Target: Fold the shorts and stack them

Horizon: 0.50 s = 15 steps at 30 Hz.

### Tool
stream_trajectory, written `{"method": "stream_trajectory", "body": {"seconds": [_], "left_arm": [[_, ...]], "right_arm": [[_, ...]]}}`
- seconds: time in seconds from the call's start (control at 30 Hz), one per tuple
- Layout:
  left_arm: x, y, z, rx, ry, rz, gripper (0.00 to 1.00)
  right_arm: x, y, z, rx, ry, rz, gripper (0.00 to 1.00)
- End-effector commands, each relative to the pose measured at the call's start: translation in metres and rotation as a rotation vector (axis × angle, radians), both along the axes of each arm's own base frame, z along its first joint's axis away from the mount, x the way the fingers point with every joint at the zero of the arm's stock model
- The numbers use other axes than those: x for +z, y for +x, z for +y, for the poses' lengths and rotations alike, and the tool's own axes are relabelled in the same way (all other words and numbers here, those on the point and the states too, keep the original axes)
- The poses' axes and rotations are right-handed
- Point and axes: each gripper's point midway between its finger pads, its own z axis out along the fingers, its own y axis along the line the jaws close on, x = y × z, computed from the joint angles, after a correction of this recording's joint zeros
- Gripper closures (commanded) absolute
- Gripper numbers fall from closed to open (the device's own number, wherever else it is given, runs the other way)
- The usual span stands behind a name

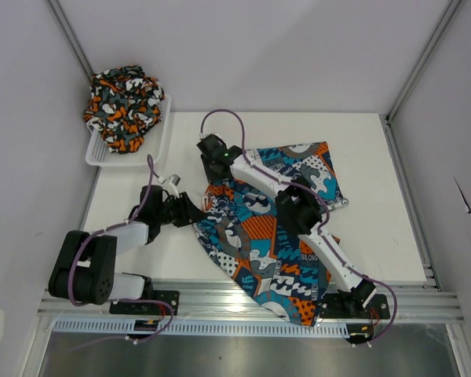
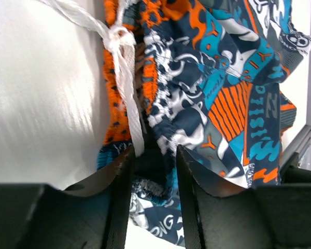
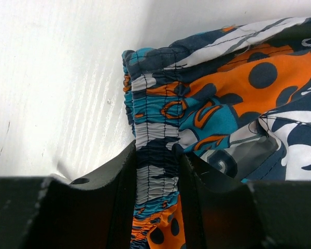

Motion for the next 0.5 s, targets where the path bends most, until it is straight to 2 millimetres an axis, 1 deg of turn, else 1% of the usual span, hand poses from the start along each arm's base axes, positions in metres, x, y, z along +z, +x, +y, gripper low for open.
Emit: {"method": "stream_trajectory", "body": {"seconds": [0.0,0.1,0.13,0.2,0.23,0.27,0.3,0.37,0.47], "left_arm": [[0.017,-0.002,-0.005,-0.041,-0.031,-0.088,0.61],[0.021,-0.008,-0.006,-0.046,-0.046,-0.104,0.62],[0.019,-0.012,-0.006,-0.051,-0.049,-0.100,0.62],[0.021,-0.017,-0.011,-0.070,-0.055,-0.104,0.59],[0.020,-0.021,-0.015,-0.089,-0.055,-0.099,0.55],[0.019,-0.023,-0.017,-0.098,-0.049,-0.095,0.43],[0.012,-0.024,-0.016,-0.085,-0.022,-0.075,0.36],[0.012,-0.018,-0.015,-0.078,0.014,-0.076,0.25],[0.005,-0.010,-0.013,-0.061,0.043,-0.045,0.24]], "right_arm": [[-0.009,-0.002,-0.010,0.008,-0.013,0.042,0.63],[-0.010,-0.001,-0.011,0.009,-0.005,0.053,0.64],[-0.010,0.001,-0.012,0.008,-0.004,0.055,0.63],[-0.009,0.002,-0.012,0.007,-0.002,0.055,0.63],[-0.009,0.003,-0.014,0.003,-0.001,0.055,0.63],[-0.010,0.003,-0.013,0.004,0.000,0.056,0.63],[-0.009,0.003,-0.013,0.004,0.003,0.057,0.64],[-0.008,0.004,-0.012,0.005,0.008,0.055,0.63],[-0.006,0.003,-0.012,0.010,0.008,0.056,0.64]]}}
